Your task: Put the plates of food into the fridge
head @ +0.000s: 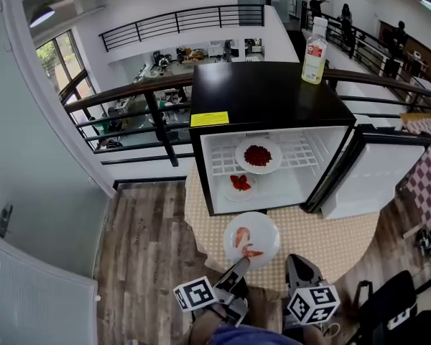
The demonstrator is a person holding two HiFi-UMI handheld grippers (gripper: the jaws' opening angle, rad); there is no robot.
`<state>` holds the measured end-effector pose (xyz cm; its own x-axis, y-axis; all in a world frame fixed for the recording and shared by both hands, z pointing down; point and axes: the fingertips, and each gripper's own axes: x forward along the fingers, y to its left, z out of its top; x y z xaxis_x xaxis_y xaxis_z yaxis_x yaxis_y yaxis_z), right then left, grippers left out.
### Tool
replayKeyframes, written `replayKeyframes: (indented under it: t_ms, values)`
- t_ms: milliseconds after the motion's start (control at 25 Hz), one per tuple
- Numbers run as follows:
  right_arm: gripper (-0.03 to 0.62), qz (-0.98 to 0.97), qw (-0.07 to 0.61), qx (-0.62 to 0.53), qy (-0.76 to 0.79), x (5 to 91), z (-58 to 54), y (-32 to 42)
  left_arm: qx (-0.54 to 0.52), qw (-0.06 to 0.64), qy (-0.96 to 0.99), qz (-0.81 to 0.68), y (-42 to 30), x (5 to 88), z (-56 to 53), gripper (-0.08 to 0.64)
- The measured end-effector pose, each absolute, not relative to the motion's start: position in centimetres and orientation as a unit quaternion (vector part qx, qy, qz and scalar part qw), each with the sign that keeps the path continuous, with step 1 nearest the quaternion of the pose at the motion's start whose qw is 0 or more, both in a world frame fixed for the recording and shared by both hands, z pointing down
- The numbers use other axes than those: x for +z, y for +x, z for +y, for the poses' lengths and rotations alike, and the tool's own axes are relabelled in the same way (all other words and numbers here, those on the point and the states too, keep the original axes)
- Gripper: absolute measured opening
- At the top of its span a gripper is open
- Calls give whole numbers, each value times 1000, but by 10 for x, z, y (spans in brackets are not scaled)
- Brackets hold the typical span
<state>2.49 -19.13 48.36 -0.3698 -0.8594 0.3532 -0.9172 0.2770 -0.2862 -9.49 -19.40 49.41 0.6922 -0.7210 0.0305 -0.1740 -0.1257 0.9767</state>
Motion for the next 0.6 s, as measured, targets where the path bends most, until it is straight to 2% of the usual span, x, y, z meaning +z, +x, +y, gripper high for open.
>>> replayKeyframes:
  t_ms: [600]
  values:
    - [15, -772, 91, 237, 582, 497, -227, 36, -202, 616, 700, -300, -83, 526, -241, 26]
